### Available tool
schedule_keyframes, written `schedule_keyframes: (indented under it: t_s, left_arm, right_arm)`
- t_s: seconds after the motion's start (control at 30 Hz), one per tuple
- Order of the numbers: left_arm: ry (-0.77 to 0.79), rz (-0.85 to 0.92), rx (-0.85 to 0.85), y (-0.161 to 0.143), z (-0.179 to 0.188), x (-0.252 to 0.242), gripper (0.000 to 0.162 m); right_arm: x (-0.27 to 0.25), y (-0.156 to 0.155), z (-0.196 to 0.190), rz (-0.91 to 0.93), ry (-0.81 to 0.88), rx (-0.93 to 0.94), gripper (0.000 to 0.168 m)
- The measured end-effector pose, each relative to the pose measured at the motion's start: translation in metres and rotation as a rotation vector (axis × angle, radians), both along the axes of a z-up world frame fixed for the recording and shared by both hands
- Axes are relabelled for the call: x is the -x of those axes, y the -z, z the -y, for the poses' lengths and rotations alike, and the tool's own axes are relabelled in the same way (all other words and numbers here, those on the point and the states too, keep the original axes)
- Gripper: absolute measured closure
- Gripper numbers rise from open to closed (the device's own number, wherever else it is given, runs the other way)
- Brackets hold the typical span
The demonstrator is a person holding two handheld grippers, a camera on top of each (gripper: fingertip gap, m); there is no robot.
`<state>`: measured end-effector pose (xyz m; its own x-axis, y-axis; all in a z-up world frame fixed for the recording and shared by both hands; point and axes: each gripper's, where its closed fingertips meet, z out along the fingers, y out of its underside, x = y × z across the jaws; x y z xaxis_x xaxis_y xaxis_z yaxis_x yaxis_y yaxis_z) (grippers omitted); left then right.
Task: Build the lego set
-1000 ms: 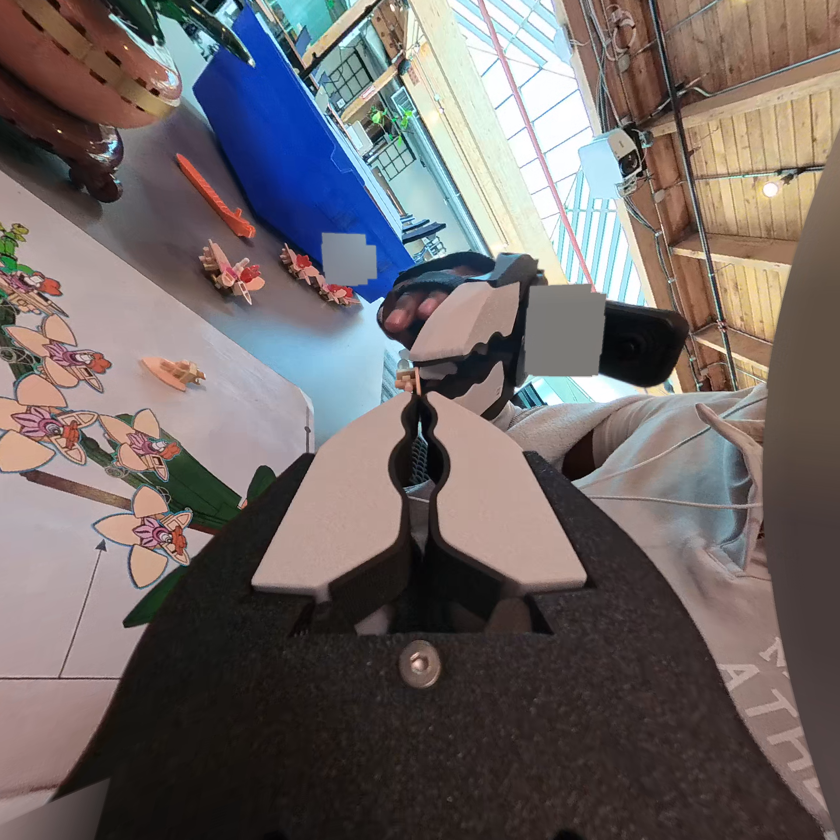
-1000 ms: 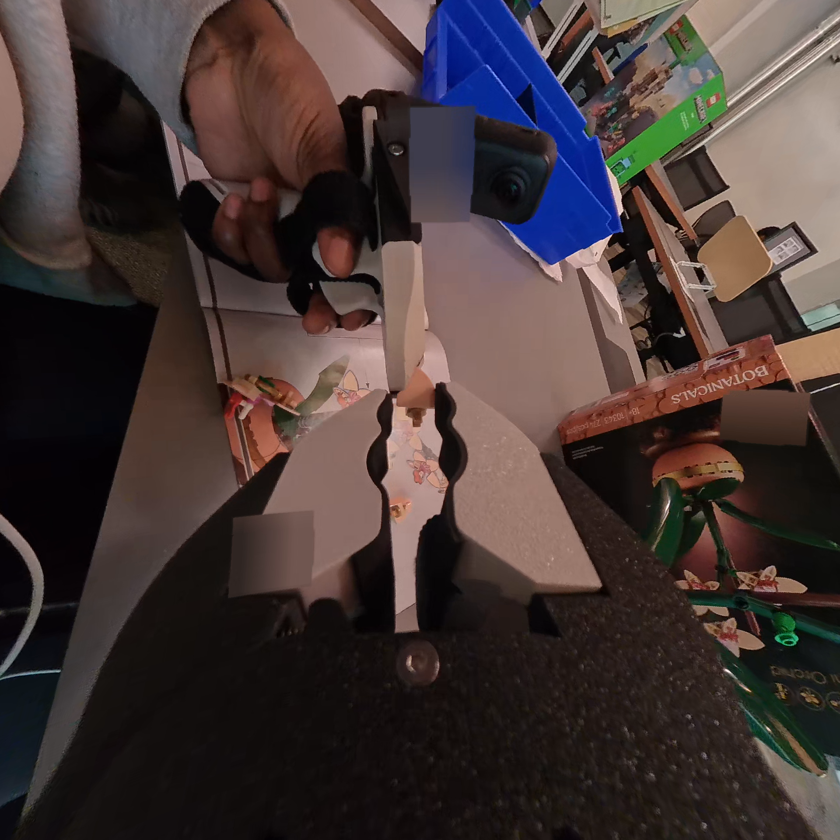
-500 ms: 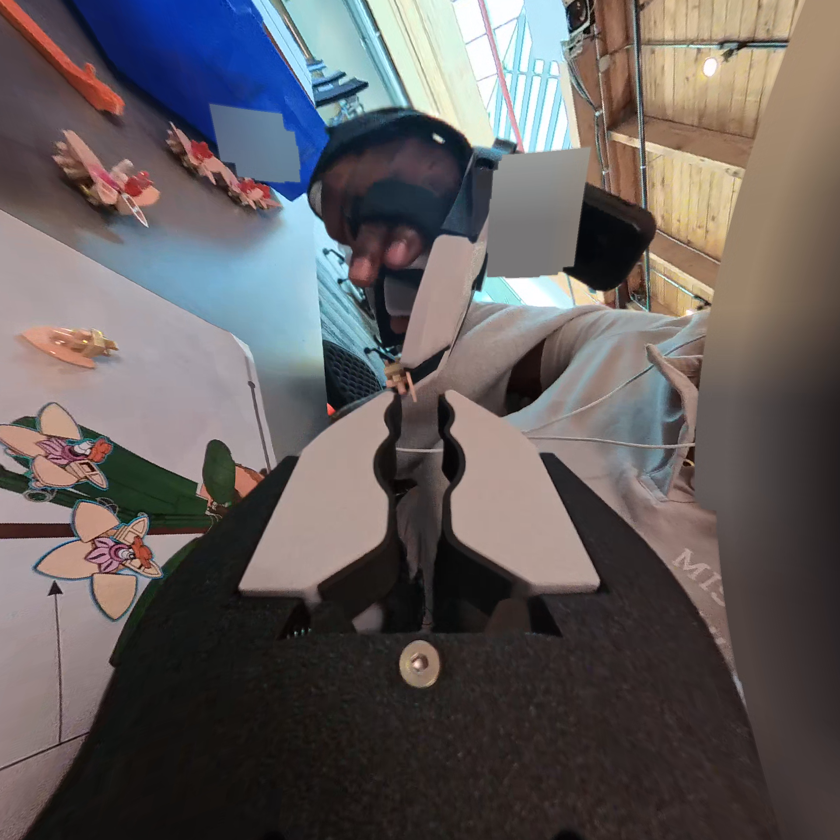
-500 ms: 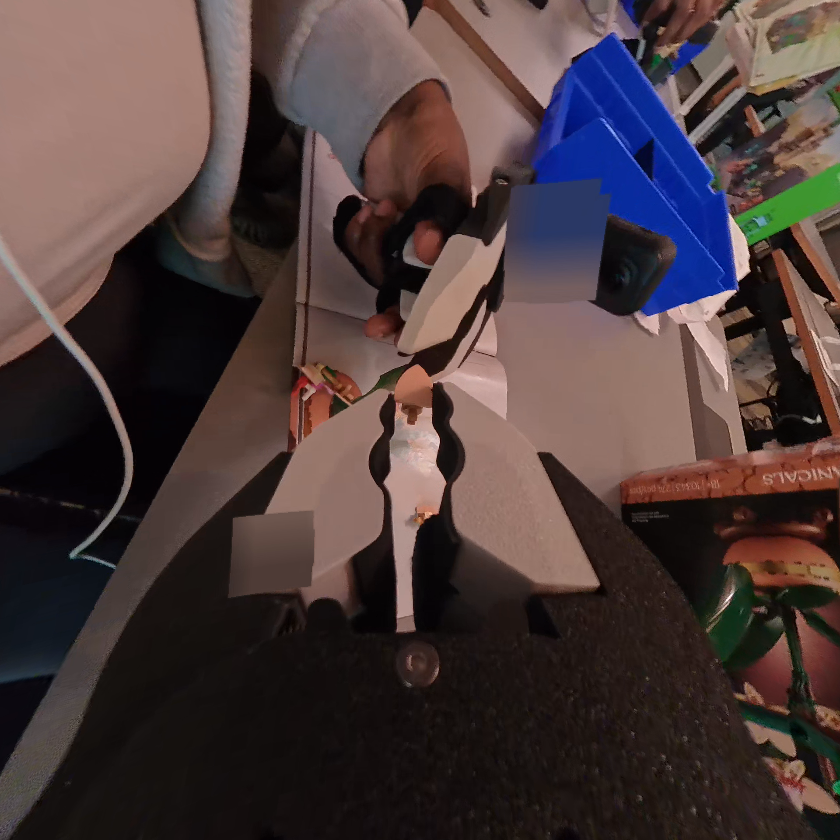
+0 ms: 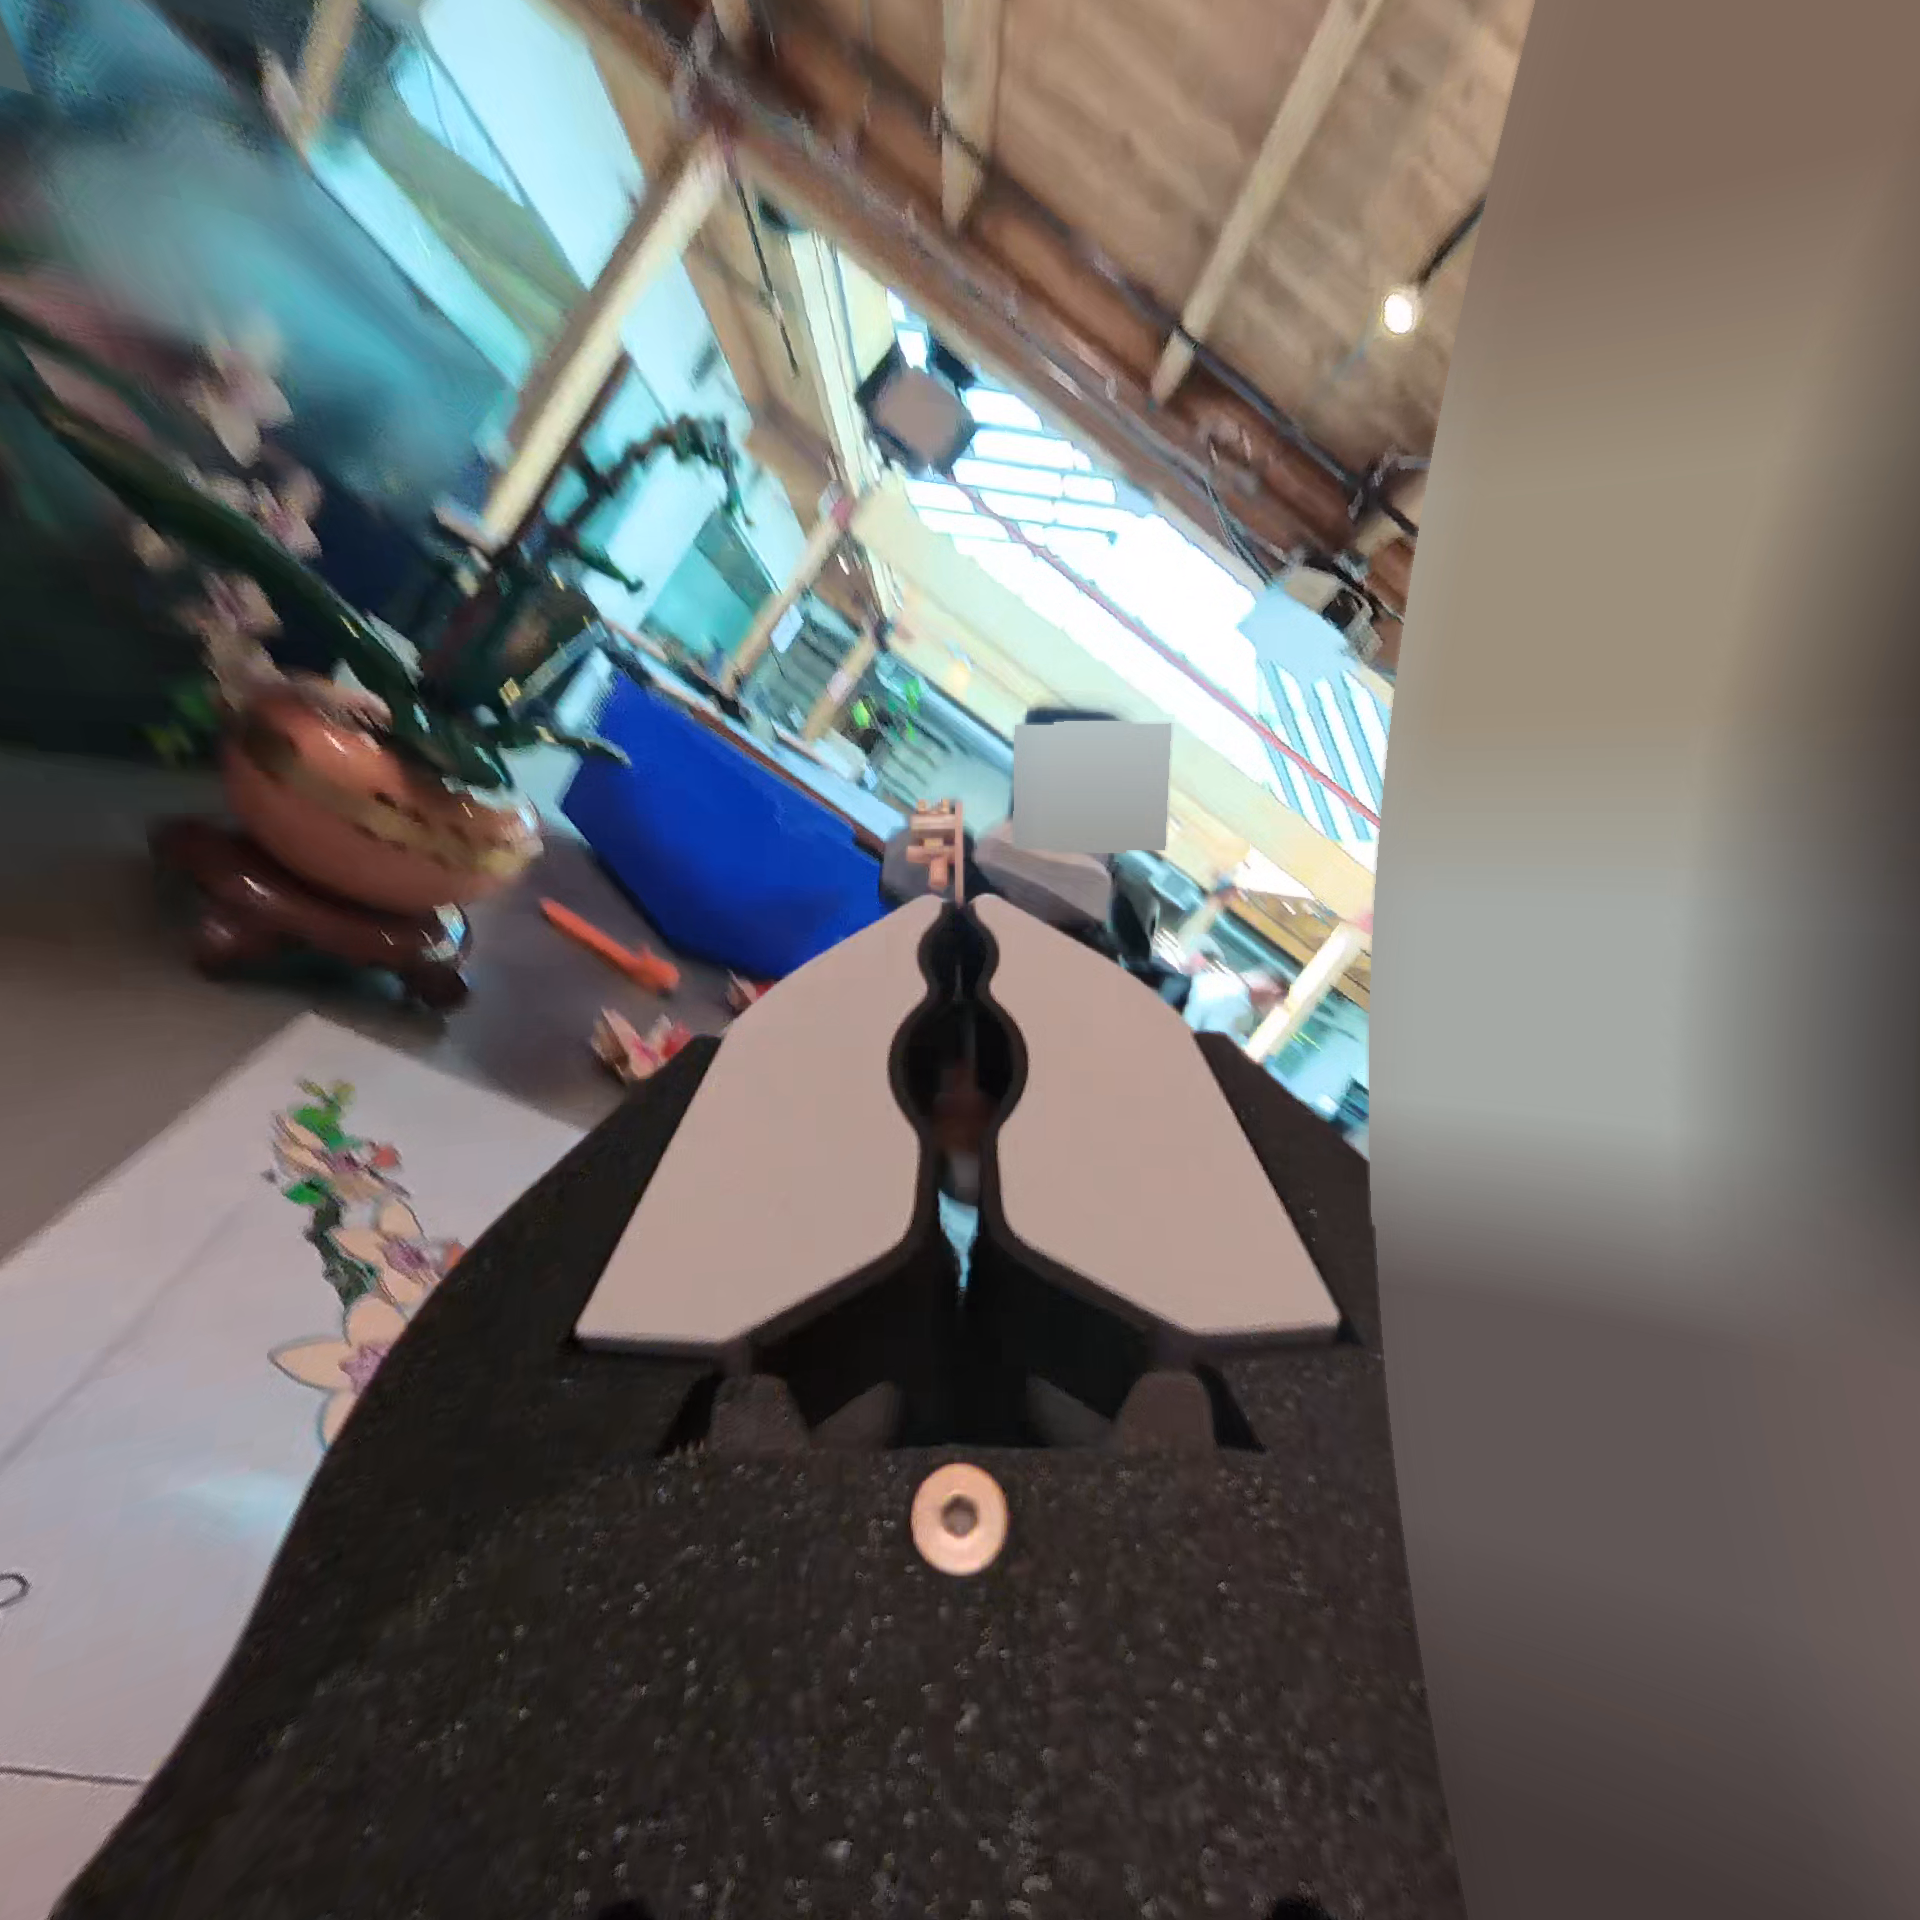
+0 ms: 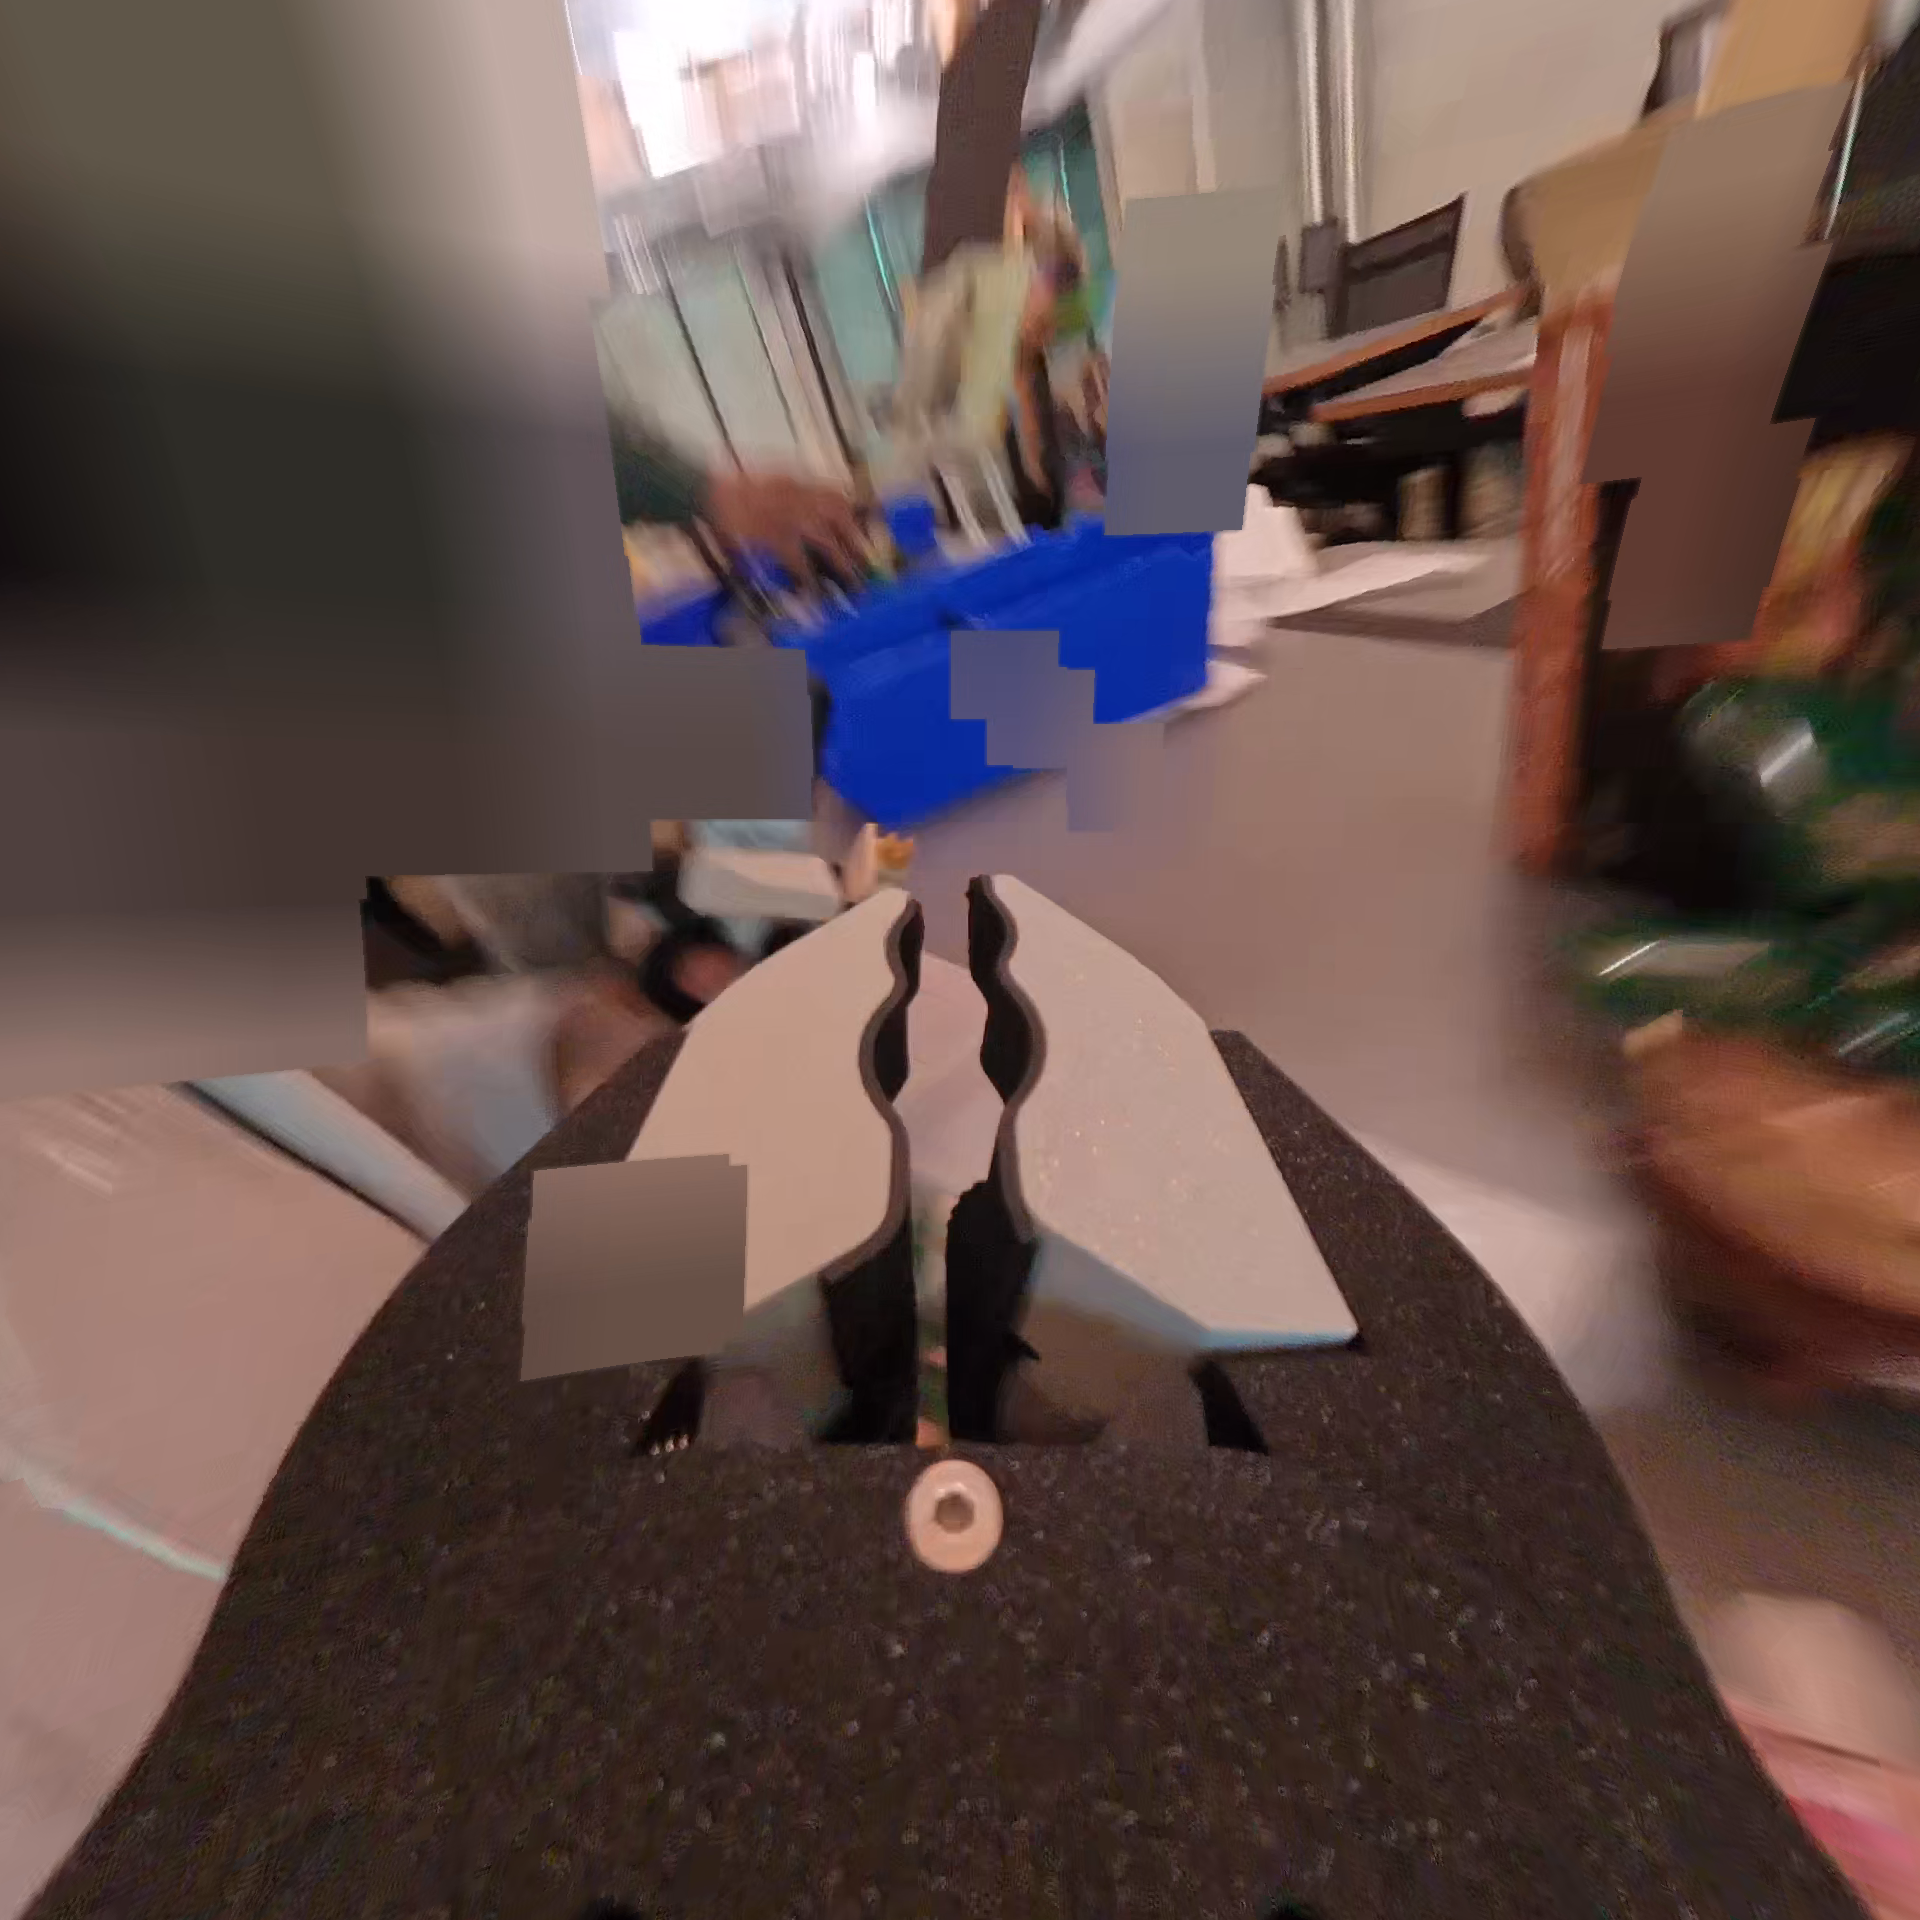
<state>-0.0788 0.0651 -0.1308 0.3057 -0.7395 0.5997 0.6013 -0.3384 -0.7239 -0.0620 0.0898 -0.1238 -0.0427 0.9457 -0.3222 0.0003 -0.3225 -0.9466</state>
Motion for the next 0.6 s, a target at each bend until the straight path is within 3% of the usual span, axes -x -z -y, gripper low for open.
schedule_keyframes:
  t_s: [0.07, 0.13, 0.3, 0.6]
  left_arm:
    - [-0.083, 0.017, -0.057, -0.008, -0.003, 0.004, 0.162]
    - [-0.121, 0.024, -0.081, -0.012, -0.005, 0.003, 0.162]
    - [-0.143, 0.039, -0.092, -0.015, -0.007, -0.002, 0.162]
    - [-0.120, -0.076, -0.095, -0.004, -0.004, -0.011, 0.162]
  right_arm:
    - [0.004, 0.000, 0.004, -0.207, -0.030, 0.392, 0.158]
    - [0.012, 0.002, 0.010, -0.317, -0.054, 0.532, 0.157]
    - [0.027, -0.005, 0.021, -0.357, -0.068, 0.511, 0.155]
    - [0.028, -0.004, 0.024, -0.348, -0.097, 0.458, 0.168]
